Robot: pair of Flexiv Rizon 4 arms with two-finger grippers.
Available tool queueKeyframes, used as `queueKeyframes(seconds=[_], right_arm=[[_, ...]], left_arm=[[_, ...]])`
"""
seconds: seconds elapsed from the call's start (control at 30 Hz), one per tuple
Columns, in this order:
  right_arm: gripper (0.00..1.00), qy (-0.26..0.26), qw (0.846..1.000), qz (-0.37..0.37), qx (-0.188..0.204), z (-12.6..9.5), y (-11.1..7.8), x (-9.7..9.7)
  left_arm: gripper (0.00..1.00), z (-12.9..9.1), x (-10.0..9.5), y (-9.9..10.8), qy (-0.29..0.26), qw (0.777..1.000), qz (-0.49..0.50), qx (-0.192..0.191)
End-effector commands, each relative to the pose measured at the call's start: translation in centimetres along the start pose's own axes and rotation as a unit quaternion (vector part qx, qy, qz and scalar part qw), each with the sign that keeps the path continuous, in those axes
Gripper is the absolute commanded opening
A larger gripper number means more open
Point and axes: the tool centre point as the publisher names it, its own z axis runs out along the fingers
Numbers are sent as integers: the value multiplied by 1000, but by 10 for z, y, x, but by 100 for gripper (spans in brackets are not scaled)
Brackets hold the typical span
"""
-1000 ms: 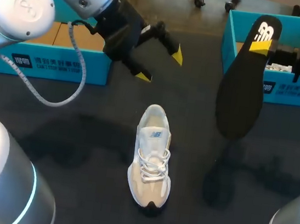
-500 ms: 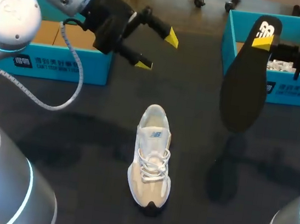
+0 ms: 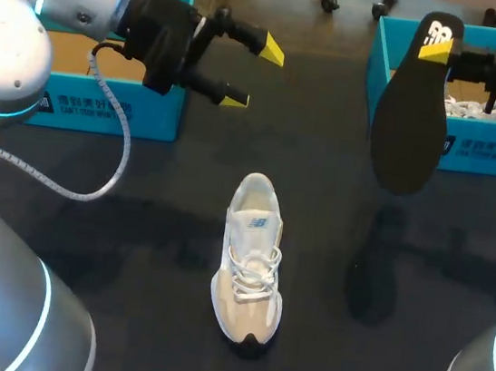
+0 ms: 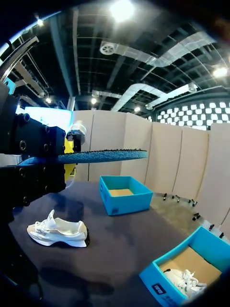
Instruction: Take the shoe out of the shoebox, open the shoe tongue, remove and reinsert the insole, then place the shoe into the shoebox
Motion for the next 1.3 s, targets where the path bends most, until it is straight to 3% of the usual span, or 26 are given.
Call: queueKeyframes(seconds=[0.03, 0.33, 0.73, 1.1, 1.3], right_arm=[[0, -3, 1000, 1, 21, 8, 14, -1], [0, -2, 998, 21, 57, 21, 31, -3], [0, 2, 994, 77, 84, 55, 49, -12], [0, 25, 987, 123, 102, 94, 38, -28], [0, 27, 986, 128, 107, 110, 33, -32]], left_arm=[[100, -6, 5, -7, -14, 1000, 5, -16], [100, -16, 2, -2, -44, 998, -8, -37], [100, -1, 1, 0, -113, 991, -15, -69], [100, 23, 3, 12, -178, 978, -15, -112], [100, 32, -2, 11, -184, 977, -9, -108]])
